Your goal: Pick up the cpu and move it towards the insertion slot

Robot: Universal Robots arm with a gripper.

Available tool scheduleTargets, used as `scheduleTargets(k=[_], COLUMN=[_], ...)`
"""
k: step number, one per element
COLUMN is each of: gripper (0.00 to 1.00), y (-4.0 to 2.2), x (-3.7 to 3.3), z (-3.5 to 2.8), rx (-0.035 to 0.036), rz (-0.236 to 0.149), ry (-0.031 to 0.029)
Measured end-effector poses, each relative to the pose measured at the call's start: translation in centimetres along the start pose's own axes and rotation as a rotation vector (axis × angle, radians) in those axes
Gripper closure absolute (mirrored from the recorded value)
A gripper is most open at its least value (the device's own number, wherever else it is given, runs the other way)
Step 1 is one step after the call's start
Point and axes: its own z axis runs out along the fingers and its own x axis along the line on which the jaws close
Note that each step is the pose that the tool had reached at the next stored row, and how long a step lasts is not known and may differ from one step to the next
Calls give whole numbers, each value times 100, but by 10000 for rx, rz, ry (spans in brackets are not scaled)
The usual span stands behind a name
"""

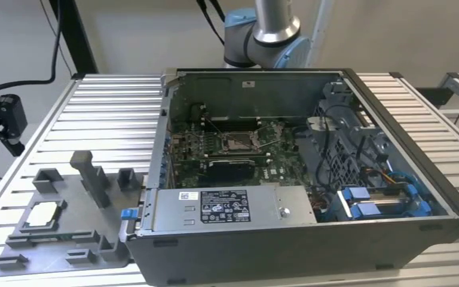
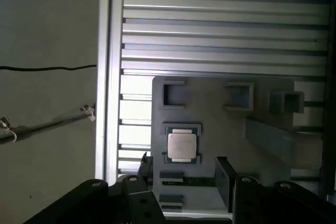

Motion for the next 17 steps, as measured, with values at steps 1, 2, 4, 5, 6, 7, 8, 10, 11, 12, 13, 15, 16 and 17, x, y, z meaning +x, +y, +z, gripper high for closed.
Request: scheduleTargets(k=[1,2,4,5,6,7,8,10,11,12,13,15,16,17], gripper=[0,0,0,0,0,0,0,0,0,0,0,0,0,0], y=[0,0,0,0,0,0,-1,-2,-3,-3,-4,-5,-6,-7], x=[1,1,1,1,1,1,1,1,1,1,0,0,0,0], z=[0,1,12,25,37,51,69,106,123,142,160,196,215,232], rx=[0,0,-1,-2,-1,0,0,0,0,0,0,0,0,0], rz=[0,0,0,0,0,0,-1,0,0,0,0,0,-1,0], ry=[0,0,-2,-3,-1,0,-1,-1,0,1,0,0,-1,0])
